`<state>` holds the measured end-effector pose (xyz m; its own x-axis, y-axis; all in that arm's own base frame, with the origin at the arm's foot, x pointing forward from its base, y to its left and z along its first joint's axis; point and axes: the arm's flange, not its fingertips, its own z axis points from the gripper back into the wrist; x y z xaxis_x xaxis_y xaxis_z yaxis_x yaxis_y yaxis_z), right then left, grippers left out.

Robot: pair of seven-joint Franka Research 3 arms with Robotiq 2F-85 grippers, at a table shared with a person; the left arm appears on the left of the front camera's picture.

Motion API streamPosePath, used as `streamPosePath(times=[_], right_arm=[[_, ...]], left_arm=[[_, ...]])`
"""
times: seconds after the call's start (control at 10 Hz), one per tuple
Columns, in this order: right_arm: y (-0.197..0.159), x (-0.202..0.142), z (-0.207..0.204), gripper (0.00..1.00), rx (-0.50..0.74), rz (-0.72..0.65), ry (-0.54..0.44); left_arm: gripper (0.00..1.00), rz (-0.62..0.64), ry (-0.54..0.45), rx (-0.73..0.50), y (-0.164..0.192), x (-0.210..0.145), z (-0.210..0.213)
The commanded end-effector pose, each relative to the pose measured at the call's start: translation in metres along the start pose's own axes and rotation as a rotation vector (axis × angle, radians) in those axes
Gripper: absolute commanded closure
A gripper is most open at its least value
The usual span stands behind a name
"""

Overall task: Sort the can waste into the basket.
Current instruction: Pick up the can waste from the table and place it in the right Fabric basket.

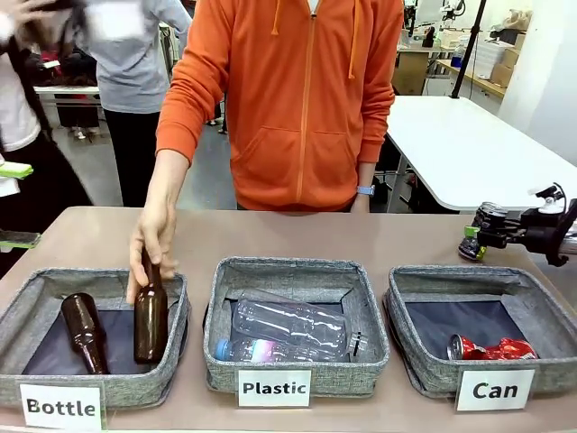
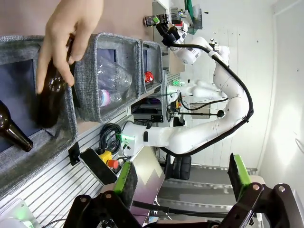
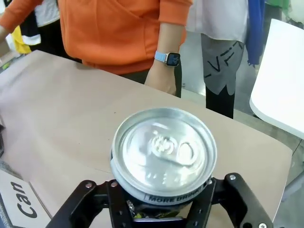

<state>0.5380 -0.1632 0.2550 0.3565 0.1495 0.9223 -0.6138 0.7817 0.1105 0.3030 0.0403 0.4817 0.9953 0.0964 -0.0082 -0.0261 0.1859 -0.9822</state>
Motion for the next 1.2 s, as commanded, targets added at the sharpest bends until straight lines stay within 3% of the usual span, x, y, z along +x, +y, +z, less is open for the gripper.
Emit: streamPosePath(times=[0.0,0.3,0.5,0.6,0.8,0.9,1.1], right_arm=[[-0.003,0.0,-0.008,1.0,-0.006,-0.002,-0.023],[0.005,0.012,0.003,1.0,0.018,0.034,-0.029],[0.028,0.062,0.035,1.0,0.032,0.139,-0.012],[0.049,0.088,0.049,1.0,0.122,0.158,0.036],[0.104,0.124,0.08,1.0,0.272,0.234,0.284],[0.129,0.131,0.093,1.0,0.325,0.265,0.349],[0.164,0.125,0.102,1.0,0.493,0.279,0.499]], left_arm=[[0.0,0.003,0.012,0.003,-0.001,-0.004,0.001],[0.0,0.003,0.012,0.003,-0.001,-0.004,0.001],[0.0,0.003,0.012,0.003,-0.001,-0.004,0.001],[0.0,0.003,0.012,0.003,-0.001,-0.004,0.001],[0.0,0.003,0.012,0.003,-0.001,-0.004,0.001],[0.0,0.0,0.0,0.0,0.0,0.0,0.0],[0.0,0.023,0.064,0.096,-0.006,-0.037,0.066]])
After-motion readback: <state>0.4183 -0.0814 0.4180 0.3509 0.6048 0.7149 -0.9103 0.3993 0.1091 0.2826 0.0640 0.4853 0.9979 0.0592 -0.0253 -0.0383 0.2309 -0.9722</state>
